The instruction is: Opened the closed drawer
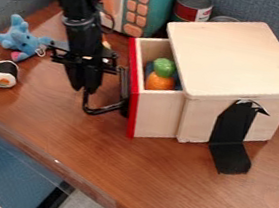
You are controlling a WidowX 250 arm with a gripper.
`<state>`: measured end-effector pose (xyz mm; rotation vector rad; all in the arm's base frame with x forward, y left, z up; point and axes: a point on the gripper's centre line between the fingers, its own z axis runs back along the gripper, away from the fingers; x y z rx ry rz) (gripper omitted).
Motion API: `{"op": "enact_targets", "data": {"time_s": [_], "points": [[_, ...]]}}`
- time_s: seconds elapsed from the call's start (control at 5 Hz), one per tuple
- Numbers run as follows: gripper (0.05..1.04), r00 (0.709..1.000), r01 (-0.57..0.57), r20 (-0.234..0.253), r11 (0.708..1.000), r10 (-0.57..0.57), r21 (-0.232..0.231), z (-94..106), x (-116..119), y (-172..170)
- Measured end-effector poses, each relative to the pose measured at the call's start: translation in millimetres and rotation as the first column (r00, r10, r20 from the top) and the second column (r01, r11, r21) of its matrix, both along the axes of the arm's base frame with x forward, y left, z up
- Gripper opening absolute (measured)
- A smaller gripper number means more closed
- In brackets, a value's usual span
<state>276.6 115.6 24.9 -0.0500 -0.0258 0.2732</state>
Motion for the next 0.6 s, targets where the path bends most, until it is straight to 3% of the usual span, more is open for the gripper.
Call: {"op": "enact_targets", "data": {"time_s": [0.4,0.6], "points": [[0.221,0.996,-0.085,0.031,0.996,0.085,-0.005,18.5,-20,26],[0.229,0.993,-0.114,0.027,0.993,0.114,-0.018,19.5,-24,29]]}}
